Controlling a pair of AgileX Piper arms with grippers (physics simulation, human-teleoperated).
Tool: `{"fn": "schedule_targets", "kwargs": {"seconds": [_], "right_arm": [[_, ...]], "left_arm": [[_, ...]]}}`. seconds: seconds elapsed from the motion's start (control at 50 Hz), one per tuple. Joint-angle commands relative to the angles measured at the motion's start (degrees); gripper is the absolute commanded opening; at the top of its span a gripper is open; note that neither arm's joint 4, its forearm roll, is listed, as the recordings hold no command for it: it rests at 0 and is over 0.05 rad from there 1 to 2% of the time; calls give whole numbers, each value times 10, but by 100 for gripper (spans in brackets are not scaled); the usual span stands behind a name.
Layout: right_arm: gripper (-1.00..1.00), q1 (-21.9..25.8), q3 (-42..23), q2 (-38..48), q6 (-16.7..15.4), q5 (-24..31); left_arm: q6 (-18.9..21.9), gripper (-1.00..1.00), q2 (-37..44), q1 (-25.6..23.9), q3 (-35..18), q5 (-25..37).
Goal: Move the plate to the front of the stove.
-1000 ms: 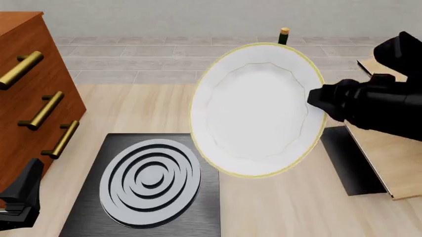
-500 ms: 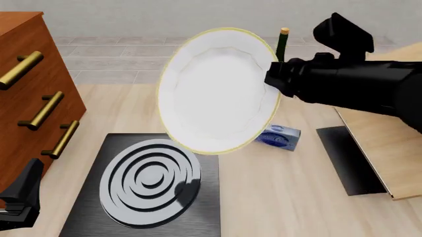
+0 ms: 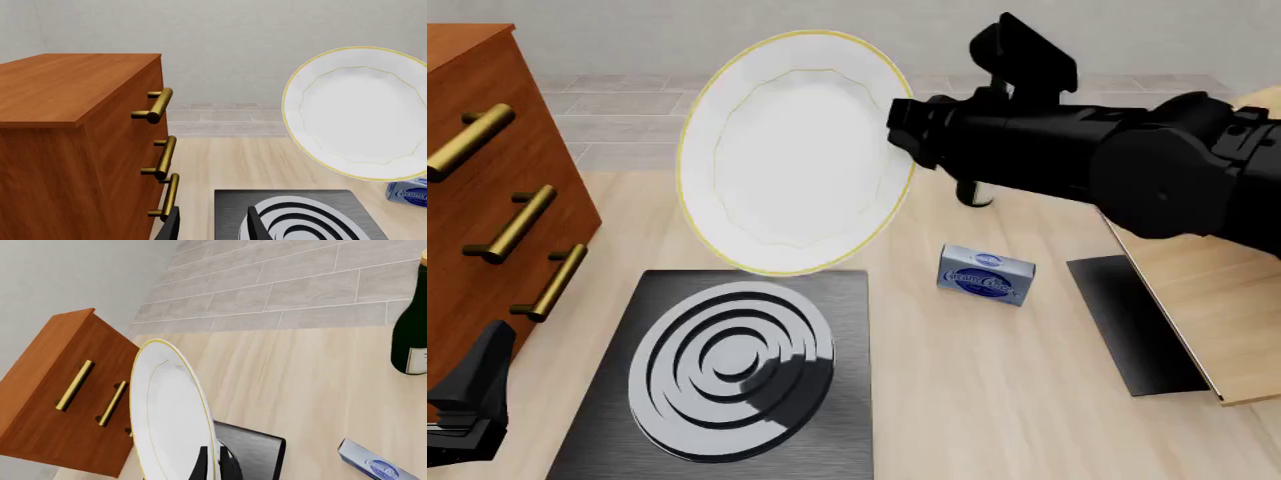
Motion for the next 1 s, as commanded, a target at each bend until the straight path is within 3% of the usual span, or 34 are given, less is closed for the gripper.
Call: {"fn": "schedule_targets", "kwargs": {"seconds": [0.02, 0.36, 0.62, 0.64, 0.9, 1.0], "right_arm": [[-100, 7, -27, 49, 27, -53], [-100, 1, -53, 139, 60, -135], [-100, 0, -75, 197, 58, -180], [-100, -1, -76, 206, 69, -189], [-100, -1, -151, 304, 69, -193], [-100, -12, -204, 345, 69, -167]], "left_arm": [[0, 100, 0, 0, 0, 0], [0, 100, 0, 0, 0, 0], [0, 100, 0, 0, 0, 0], [0, 100, 0, 0, 0, 0], [0, 100, 0, 0, 0, 0], [0, 100, 0, 0, 0, 0]]}}
